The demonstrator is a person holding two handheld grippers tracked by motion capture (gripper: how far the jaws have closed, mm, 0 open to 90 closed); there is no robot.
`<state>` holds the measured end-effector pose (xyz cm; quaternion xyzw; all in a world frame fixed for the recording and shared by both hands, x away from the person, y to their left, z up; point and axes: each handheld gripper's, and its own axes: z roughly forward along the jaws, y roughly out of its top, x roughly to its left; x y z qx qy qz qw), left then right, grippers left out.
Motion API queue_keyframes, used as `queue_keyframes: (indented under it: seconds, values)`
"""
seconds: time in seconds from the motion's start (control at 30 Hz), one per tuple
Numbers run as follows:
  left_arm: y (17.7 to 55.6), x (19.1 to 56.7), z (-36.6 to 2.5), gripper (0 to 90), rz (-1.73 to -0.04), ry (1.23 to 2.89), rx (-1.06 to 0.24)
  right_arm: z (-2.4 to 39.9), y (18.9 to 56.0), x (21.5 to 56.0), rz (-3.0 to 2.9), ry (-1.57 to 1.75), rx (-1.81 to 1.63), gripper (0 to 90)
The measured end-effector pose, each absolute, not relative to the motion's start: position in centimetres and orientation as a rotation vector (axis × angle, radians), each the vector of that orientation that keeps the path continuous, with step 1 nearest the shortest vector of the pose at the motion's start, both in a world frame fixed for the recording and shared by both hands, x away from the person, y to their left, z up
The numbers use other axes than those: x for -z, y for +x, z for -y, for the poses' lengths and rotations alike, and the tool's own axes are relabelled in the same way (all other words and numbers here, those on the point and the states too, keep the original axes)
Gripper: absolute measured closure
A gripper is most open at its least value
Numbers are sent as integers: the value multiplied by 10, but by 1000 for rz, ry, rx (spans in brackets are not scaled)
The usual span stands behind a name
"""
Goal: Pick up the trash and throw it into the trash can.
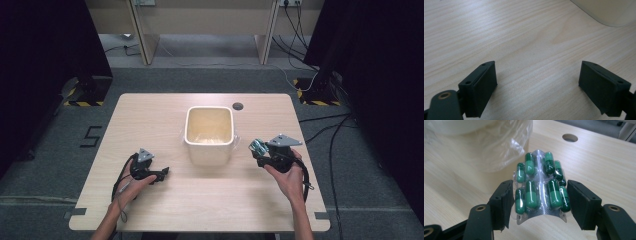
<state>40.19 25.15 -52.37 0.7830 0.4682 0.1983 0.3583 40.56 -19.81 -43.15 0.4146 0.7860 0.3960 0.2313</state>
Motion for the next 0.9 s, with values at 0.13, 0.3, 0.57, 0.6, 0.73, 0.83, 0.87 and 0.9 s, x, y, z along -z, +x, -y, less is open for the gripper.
queue_keyframes:
  seconds: [0.13, 0.3, 0.57, 0.6, 0.73, 0.83, 0.87, 0.9]
  values:
    - [402, 524, -251, 139, -1209, 2020, -511, 195, 405, 419, -2151, 1127, -1103, 400]
    - [402, 524, -251, 140, -1208, 2020, -511, 188, 407, 407, -2160, 1109, -1110, 399]
    - [402, 524, -252, 140, -1206, 2021, -513, 174, 414, 386, -2182, 1056, -1138, 399]
    - [402, 524, -252, 139, -1206, 2021, -513, 173, 415, 383, -2185, 1048, -1139, 399]
    - [402, 524, -252, 140, -1206, 2022, -513, 166, 419, 373, -2189, 1026, -1143, 399]
    - [402, 524, -252, 140, -1206, 2022, -513, 161, 423, 367, -2196, 1004, -1142, 399]
    - [402, 524, -252, 140, -1206, 2021, -513, 159, 424, 365, -2200, 999, -1144, 399]
    - [402, 524, -252, 140, -1206, 2021, -513, 156, 426, 364, -2204, 995, -1148, 399]
